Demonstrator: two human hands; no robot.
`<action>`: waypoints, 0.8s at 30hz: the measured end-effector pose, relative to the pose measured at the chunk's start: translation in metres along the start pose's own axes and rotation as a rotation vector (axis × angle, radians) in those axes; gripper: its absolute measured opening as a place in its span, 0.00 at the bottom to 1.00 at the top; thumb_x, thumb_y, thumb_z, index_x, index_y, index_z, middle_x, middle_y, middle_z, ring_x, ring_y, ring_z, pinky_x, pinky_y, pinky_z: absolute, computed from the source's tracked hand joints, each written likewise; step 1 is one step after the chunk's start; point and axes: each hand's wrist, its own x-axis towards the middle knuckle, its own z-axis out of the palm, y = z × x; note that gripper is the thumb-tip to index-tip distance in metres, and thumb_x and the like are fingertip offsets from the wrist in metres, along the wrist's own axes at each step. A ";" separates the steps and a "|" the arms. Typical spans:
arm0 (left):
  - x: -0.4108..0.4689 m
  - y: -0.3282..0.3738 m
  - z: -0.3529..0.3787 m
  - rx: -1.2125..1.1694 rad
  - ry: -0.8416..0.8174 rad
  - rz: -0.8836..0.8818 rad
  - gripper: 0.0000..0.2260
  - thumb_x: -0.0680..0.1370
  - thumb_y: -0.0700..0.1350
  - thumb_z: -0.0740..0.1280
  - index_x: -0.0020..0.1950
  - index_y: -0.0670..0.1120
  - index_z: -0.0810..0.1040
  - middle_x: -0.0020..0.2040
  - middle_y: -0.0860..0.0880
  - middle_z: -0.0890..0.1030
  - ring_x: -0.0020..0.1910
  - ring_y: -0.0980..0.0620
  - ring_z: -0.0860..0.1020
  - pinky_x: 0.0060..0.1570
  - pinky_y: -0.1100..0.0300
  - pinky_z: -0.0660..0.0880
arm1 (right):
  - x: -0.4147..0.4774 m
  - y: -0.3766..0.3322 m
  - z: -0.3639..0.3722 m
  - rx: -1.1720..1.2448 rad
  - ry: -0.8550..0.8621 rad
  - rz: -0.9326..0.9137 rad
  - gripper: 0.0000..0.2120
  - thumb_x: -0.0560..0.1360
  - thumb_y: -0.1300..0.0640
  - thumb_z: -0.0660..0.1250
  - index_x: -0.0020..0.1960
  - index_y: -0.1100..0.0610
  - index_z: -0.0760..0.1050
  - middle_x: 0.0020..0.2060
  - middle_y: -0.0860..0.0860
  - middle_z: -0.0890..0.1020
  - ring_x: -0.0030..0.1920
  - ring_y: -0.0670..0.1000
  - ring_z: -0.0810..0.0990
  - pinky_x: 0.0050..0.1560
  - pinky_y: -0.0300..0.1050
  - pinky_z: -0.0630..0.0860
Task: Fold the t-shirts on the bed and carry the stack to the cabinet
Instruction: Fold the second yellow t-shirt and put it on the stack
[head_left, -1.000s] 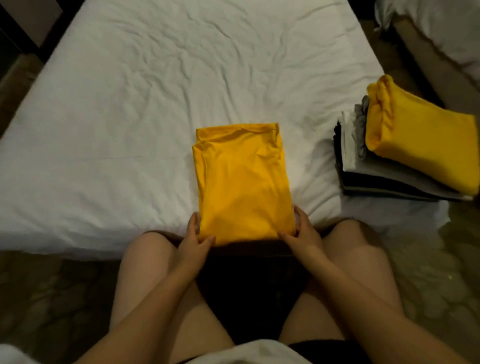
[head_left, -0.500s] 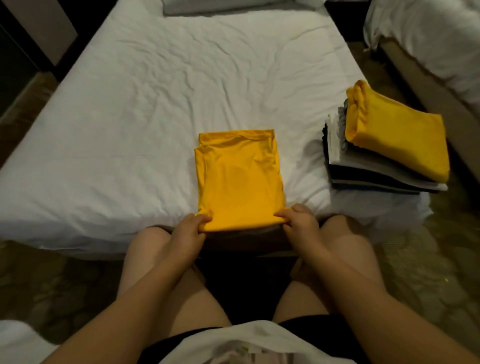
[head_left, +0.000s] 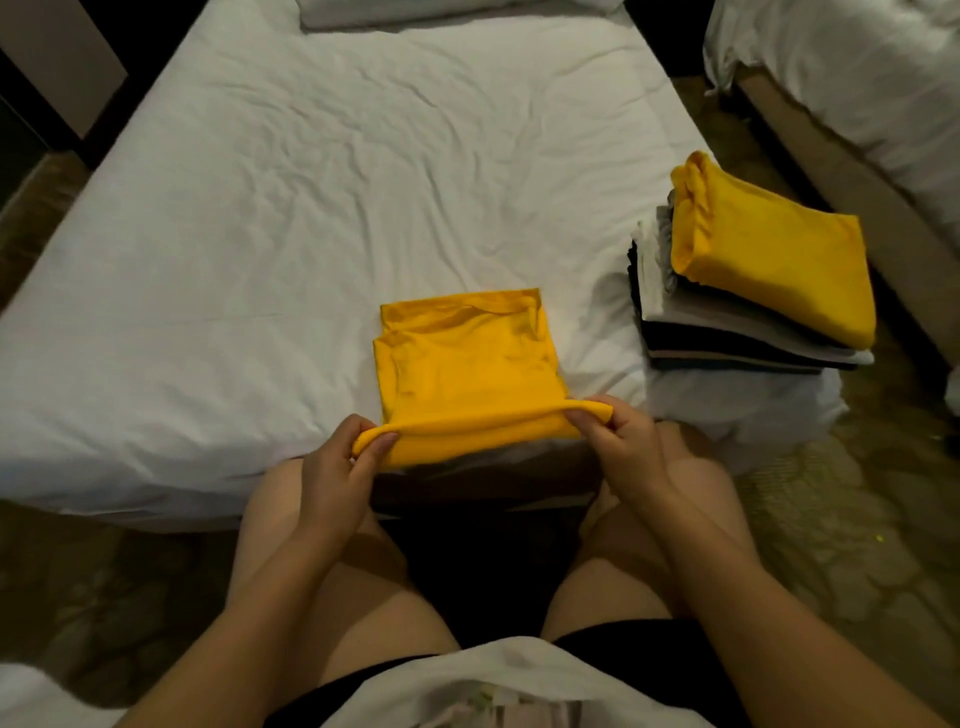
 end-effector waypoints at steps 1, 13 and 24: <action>0.000 0.001 0.001 0.034 0.016 0.017 0.10 0.77 0.42 0.64 0.38 0.52 0.70 0.32 0.53 0.73 0.34 0.64 0.73 0.32 0.71 0.64 | -0.002 -0.004 0.002 -0.045 0.021 -0.032 0.09 0.75 0.60 0.68 0.40 0.47 0.75 0.29 0.38 0.79 0.35 0.34 0.76 0.36 0.29 0.68; 0.061 0.017 0.016 0.143 0.106 0.008 0.13 0.80 0.48 0.58 0.51 0.38 0.73 0.41 0.46 0.73 0.40 0.48 0.70 0.33 0.60 0.62 | 0.045 -0.016 0.033 -0.159 0.236 -0.029 0.19 0.77 0.48 0.59 0.40 0.64 0.73 0.27 0.51 0.71 0.30 0.45 0.69 0.32 0.43 0.62; 0.158 -0.010 0.052 0.243 0.022 -0.162 0.15 0.81 0.51 0.55 0.53 0.41 0.73 0.45 0.43 0.75 0.42 0.48 0.70 0.41 0.57 0.62 | 0.144 0.002 0.063 -0.494 0.185 0.245 0.18 0.80 0.43 0.53 0.39 0.54 0.67 0.40 0.56 0.78 0.43 0.57 0.75 0.39 0.45 0.63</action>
